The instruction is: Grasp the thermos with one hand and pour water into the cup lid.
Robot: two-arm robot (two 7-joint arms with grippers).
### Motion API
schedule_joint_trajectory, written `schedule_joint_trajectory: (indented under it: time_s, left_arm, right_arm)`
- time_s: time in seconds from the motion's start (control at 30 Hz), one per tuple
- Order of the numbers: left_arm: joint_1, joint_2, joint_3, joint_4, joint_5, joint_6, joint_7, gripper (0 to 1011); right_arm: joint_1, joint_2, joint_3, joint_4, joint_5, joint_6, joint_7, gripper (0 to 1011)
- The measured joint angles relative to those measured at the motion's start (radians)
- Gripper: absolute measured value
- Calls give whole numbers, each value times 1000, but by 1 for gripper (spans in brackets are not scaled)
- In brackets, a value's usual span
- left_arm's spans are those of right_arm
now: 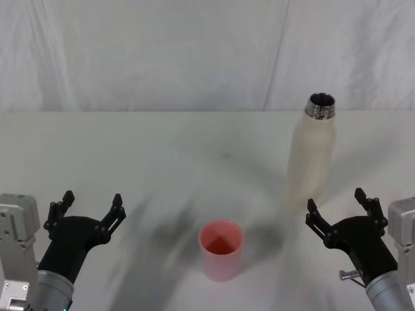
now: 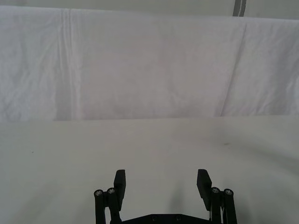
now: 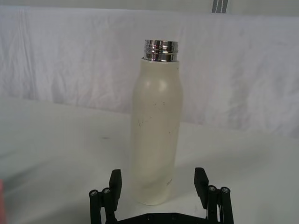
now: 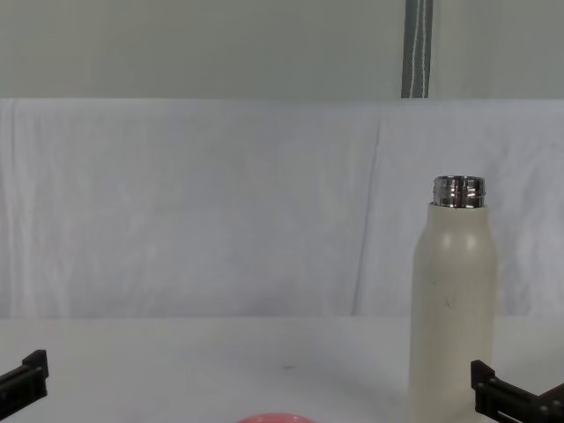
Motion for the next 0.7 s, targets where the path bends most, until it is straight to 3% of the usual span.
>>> schedule_joint_trajectory:
  time_s: [0.7]
  left_arm:
    - [0, 0, 0, 0, 0, 0, 0, 1001]
  right_arm:
    - [0, 0, 0, 0, 0, 0, 0, 1001]
